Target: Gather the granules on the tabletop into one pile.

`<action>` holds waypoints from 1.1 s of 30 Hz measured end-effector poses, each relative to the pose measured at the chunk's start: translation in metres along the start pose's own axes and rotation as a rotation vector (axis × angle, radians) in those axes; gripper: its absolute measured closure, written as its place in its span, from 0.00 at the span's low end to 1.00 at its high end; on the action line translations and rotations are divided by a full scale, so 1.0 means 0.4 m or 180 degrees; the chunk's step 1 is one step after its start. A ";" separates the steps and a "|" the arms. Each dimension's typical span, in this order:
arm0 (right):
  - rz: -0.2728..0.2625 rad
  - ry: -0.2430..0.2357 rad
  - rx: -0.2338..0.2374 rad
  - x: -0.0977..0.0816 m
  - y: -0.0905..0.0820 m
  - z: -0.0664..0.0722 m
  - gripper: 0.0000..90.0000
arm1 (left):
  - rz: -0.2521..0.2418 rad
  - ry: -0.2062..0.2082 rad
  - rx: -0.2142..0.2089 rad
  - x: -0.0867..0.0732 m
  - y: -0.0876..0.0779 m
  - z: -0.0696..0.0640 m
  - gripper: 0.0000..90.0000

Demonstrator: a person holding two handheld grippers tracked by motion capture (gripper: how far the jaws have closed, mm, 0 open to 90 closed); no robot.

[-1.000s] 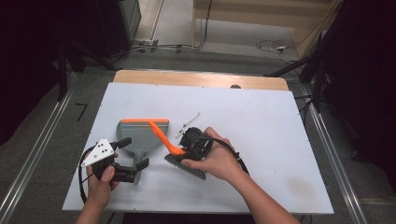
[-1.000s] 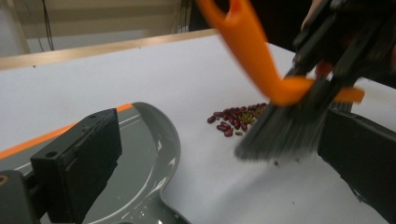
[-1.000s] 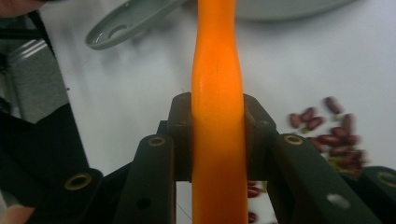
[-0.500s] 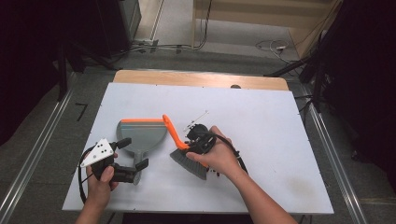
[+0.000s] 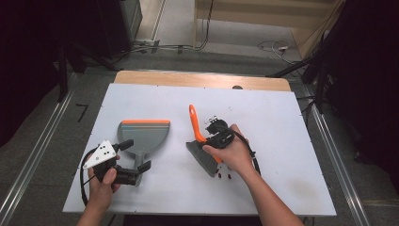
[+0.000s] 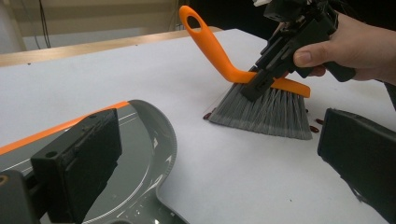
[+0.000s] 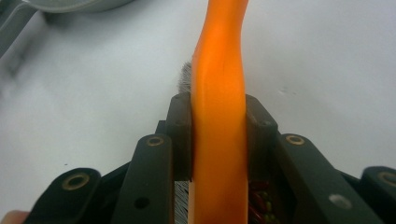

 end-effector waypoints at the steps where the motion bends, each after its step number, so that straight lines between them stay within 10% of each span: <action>1: -0.0023 0.0036 -0.0007 -0.002 -0.002 -0.006 0.75 | 0.0000 0.0000 0.0000 0.000 0.000 0.000 0.00; 16: -0.0164 0.0317 -0.0089 -0.030 -0.040 -0.064 0.75 | 0.0001 -0.0012 0.0004 0.000 0.002 -0.001 0.00; 25: -0.0404 0.0318 0.0145 0.051 -0.061 0.020 0.76 | -0.0011 -0.0020 0.0010 0.003 0.002 -0.001 0.00; 33: -0.0369 0.0298 0.0131 0.128 0.013 0.076 0.76 | -0.0013 -0.0025 0.0014 0.001 -0.001 0.004 0.00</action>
Point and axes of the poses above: each handheld gripper's, and its own axes: y roughly forward along the jaws, x roughly out of its top, z roughly to its left, the point moved 7 cm from there along y, roughly forward along the jaws, and after that the axes turned 1 degree about x, right-handed, at the moved point
